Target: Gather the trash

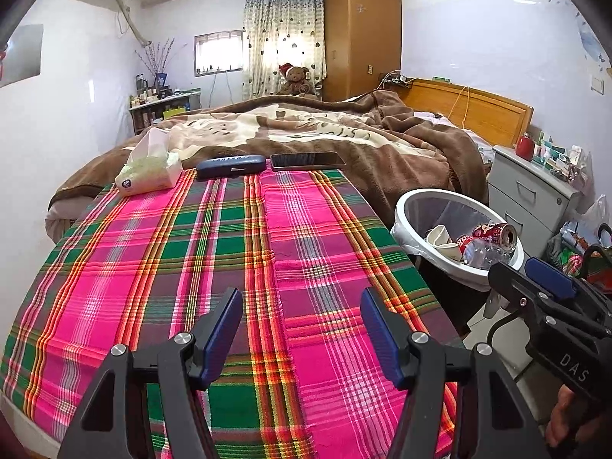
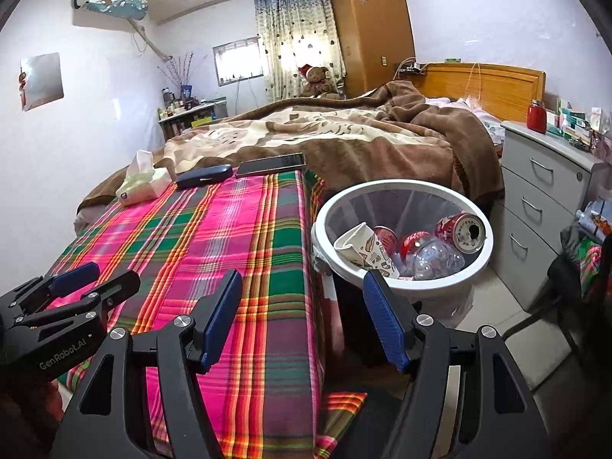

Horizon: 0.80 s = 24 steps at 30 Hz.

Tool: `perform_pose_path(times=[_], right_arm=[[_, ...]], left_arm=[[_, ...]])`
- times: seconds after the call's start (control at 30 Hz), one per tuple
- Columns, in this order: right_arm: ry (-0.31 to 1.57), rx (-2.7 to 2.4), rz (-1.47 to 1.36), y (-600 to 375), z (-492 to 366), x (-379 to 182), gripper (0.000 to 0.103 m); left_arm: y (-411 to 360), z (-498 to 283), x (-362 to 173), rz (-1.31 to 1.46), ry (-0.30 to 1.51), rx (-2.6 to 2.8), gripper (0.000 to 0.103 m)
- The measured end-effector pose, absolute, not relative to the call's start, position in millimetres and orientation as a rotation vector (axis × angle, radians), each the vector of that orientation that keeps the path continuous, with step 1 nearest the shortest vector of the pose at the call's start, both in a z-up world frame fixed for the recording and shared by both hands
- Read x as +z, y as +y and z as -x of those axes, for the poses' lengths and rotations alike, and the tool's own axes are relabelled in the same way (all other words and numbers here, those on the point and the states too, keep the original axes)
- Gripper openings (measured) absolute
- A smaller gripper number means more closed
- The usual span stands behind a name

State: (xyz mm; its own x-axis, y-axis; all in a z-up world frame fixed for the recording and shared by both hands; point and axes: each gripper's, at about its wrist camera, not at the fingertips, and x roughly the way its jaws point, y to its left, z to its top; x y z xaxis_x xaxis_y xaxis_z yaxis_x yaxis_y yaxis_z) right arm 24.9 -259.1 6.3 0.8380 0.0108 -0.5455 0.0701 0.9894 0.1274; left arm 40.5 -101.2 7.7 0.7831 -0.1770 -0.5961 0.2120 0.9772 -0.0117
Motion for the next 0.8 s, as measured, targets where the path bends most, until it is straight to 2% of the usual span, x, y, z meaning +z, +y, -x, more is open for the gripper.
perform_pose_path(times=[0.8], right_arm=[[0.564,-0.029,-0.145,-257.1,-21.1,11.8,0.067]], left_arm=[[-94.0,-35.1,12.1,-0.042,0.626,-0.210,0.064]])
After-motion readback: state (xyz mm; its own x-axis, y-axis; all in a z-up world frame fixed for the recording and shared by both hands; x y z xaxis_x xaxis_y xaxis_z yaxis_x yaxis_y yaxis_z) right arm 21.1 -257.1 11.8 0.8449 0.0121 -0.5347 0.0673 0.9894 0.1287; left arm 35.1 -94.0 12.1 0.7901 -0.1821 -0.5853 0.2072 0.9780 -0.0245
